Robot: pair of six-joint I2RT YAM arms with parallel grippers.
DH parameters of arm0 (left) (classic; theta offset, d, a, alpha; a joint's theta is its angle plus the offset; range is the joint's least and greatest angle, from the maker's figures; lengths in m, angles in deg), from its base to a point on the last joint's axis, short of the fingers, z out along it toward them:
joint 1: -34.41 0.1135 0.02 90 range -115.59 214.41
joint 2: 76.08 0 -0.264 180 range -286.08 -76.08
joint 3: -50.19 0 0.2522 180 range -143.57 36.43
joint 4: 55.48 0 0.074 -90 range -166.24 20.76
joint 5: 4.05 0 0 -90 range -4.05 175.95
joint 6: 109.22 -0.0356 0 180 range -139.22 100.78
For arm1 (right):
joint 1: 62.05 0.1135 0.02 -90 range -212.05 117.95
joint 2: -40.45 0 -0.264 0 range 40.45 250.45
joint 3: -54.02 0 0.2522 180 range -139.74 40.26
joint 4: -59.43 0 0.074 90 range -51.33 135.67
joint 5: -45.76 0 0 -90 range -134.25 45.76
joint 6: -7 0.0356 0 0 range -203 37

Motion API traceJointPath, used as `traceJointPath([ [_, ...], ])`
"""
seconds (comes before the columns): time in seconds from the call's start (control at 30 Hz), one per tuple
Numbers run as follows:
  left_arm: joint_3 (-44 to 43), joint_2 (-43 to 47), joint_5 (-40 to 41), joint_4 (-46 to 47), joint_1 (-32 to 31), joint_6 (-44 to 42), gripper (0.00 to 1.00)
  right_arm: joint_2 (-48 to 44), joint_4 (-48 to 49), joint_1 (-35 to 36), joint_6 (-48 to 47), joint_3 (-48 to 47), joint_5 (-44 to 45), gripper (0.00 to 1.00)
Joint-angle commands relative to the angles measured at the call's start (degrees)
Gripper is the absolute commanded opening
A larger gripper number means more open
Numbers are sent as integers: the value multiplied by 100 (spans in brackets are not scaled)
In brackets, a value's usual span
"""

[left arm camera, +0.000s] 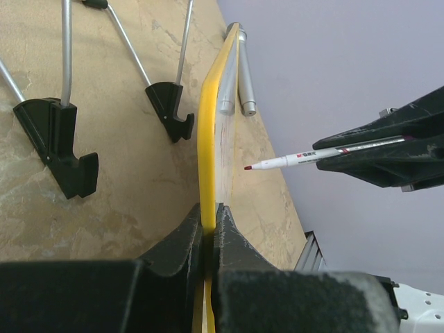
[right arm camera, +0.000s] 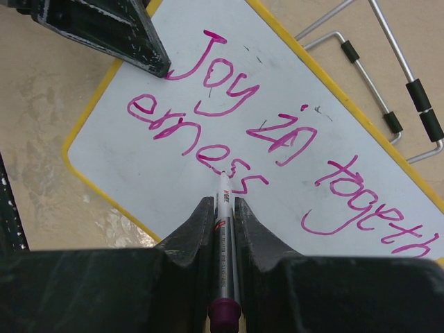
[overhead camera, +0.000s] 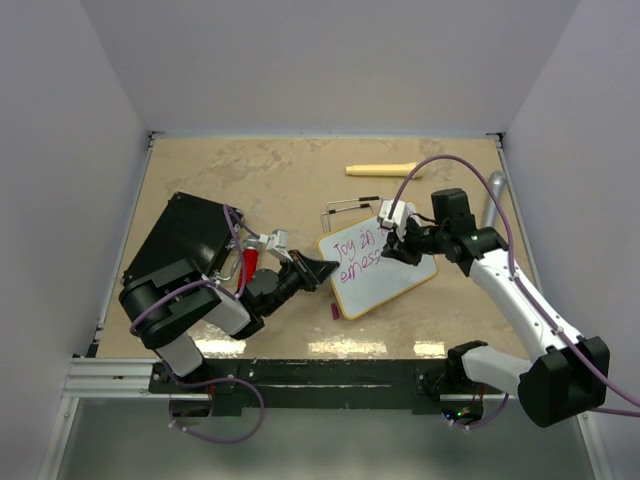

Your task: Write a sentence on the whiteboard

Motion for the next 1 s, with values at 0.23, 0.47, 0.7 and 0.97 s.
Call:
traceJointPath([
  [0.23, 75, 192, -52, 72, -20, -531, 0, -395, -11, -306, -135, -170, -668, 0],
  [0.47, 101, 342, -43, -77, -20, -707, 0, -518, 130, -631, -29, -65, -897, 0],
  [0.7, 137, 421, -96, -157, -20, -803, 0, -632, 297, -789, 138, 32, -827, 0],
  [0.97, 128, 395, -157, -139, -20, -812, 0, -614, 306, -824, 138, 50, -818, 0],
])
